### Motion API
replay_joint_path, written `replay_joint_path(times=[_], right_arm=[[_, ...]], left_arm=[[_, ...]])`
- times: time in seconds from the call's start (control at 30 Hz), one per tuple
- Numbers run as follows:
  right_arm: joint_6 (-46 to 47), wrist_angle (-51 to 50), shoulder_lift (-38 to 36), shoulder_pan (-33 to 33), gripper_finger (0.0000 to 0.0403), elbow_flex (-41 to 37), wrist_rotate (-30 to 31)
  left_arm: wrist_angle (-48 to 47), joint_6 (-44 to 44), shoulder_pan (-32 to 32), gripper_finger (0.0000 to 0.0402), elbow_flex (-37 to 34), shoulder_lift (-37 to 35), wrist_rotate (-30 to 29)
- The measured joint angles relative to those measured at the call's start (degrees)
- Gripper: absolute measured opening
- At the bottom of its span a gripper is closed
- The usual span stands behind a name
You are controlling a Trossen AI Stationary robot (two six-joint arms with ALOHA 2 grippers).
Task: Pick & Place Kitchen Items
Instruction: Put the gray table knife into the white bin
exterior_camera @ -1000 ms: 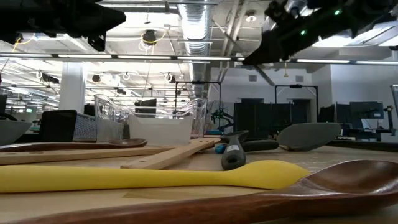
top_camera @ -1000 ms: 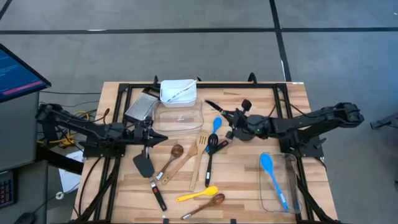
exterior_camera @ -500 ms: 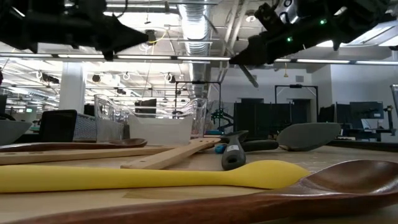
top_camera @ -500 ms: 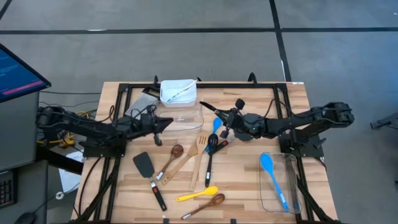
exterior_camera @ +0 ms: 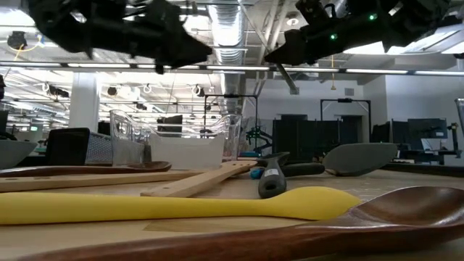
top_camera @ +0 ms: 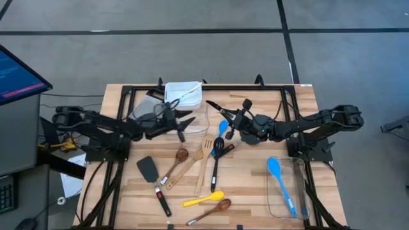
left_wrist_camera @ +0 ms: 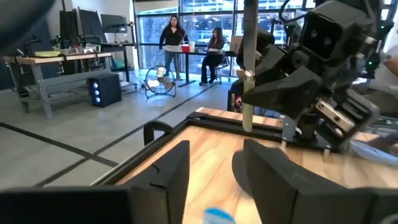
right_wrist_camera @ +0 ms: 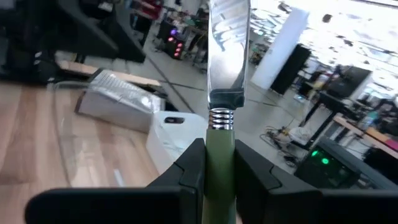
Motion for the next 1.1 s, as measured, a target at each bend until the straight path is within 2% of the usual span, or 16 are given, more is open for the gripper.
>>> replay_joint_path(times=[0.17, 0.4, 0.73, 0.87, 1.1], right_arm=[[-2.22, 2.92, 1.81, -0.04, 0.0050, 0.00, 4.33], [-4.76, 7.71, 6.17, -0.07, 0.0050, 0.02, 4.24], [-7.85, 9.52, 6.29, -0.08, 0.0050, 0.03, 4.28], [-8.02, 9.44, 6.29, -0.15, 0.0050, 0.02, 4.23], [-8.02, 9.42, 6.29, -0.17, 0.0050, 0.02, 4.23]], left_arm=[[0.43, -0.04, 0.80, 0.0159, 8.81, 8.58, 0.03], [0.88, 0.00, 0.81, 0.0163, 17.74, 15.48, -0.03], [2.66, -2.63, 2.83, 0.0164, 19.13, 17.30, 0.34], [3.09, -3.15, 3.75, 0.0166, 19.13, 17.30, 4.07], [3.92, -3.43, 4.03, 0.0166, 19.13, 17.30, 5.96]])
